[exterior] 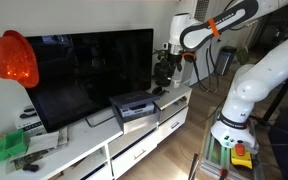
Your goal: Pick up the glasses pouch and put it in the far right shelf of the television stand
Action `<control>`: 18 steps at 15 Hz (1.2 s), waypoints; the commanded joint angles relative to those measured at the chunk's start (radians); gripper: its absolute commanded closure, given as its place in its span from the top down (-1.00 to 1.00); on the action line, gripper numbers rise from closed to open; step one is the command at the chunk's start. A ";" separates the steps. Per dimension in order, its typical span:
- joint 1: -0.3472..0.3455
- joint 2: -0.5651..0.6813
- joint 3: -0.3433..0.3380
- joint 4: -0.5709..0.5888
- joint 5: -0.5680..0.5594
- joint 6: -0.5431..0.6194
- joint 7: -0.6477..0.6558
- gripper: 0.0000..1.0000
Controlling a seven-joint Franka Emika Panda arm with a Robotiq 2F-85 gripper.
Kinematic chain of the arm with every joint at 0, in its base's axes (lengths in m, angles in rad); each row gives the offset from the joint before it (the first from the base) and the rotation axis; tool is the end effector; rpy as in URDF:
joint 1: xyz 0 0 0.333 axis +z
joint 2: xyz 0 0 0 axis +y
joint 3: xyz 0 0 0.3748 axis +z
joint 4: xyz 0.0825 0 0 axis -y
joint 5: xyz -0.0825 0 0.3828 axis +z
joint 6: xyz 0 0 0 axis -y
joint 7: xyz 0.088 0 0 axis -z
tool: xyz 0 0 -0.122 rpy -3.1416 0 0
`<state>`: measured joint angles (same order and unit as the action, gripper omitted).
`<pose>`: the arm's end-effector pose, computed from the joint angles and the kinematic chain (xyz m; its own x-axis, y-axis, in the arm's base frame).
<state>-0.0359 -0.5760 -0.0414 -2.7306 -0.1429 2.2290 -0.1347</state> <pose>0.3256 -0.0314 0.4350 0.9872 0.1487 0.0571 0.1422 -0.9842 0.1051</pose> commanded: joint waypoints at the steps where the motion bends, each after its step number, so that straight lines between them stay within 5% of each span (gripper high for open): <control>1: -0.004 0.050 -0.006 0.019 0.010 -0.030 0.012 1.00; 4: -0.080 0.243 -0.019 0.044 -0.040 0.093 0.106 1.00; 10: -0.151 0.589 -0.082 0.104 -0.172 0.509 0.018 1.00; 14: -0.180 0.774 -0.151 0.190 -0.181 0.634 -0.017 1.00; 15: -0.192 0.790 -0.139 0.188 -0.095 0.645 -0.070 1.00; 18: -0.166 0.765 -0.160 0.169 -0.141 0.622 -0.030 1.00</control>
<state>-0.2158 0.1895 -0.1894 -2.5623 -0.2935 2.8537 -0.1573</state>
